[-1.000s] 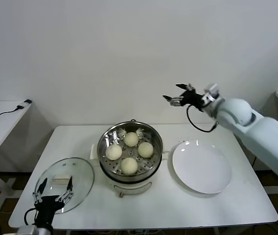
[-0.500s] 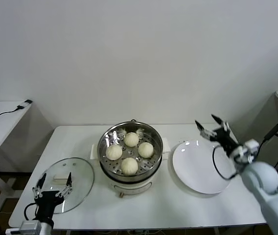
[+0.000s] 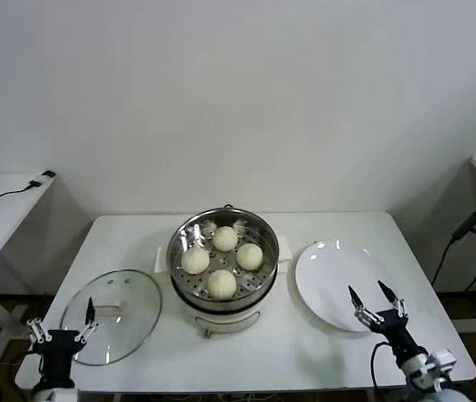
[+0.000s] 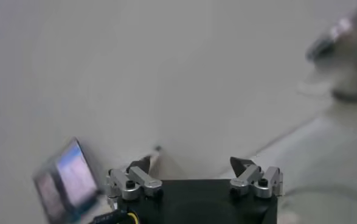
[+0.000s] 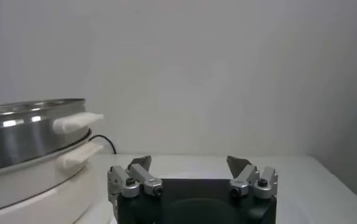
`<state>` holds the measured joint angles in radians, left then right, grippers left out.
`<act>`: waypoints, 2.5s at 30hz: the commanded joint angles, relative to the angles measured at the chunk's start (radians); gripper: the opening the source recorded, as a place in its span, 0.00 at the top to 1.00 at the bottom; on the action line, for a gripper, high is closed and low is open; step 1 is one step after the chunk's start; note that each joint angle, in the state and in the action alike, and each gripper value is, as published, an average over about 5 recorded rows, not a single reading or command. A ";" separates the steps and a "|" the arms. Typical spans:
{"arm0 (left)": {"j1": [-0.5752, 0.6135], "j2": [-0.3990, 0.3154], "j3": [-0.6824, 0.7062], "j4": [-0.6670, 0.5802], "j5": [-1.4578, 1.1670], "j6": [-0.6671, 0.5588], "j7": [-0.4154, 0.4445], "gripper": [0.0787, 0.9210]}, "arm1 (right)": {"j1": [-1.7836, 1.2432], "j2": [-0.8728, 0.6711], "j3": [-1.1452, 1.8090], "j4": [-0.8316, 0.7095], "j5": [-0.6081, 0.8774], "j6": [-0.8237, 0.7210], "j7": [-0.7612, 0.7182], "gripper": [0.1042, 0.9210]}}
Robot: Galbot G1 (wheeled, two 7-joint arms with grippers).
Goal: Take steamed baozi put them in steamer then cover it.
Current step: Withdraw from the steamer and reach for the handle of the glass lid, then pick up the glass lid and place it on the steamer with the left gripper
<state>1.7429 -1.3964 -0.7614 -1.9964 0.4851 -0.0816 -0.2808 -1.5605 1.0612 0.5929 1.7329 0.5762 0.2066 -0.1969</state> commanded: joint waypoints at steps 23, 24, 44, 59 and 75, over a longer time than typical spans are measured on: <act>-0.166 0.107 0.027 0.460 0.872 -0.076 -0.222 0.12 | -0.127 0.113 0.086 0.072 -0.026 0.022 0.008 0.12; -0.177 0.108 0.031 0.463 0.863 -0.074 -0.211 0.12 | -0.129 0.115 0.087 0.073 -0.026 0.022 0.008 0.12; -0.388 0.118 0.074 0.601 0.823 0.016 -0.120 0.15 | -0.144 0.139 0.103 0.078 -0.034 0.042 0.005 0.12; -0.365 0.097 0.069 0.600 0.823 0.025 -0.107 0.65 | -0.128 0.152 0.087 0.082 -0.051 0.031 0.013 0.12; -0.313 0.163 0.018 0.308 0.652 0.108 0.074 0.93 | -0.120 0.134 0.097 0.124 -0.073 -0.016 0.063 0.12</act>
<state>1.4126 -1.2621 -0.7350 -1.5354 1.2108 -0.0120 -0.2996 -1.6836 1.1994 0.6845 1.8412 0.5210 0.2138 -0.1696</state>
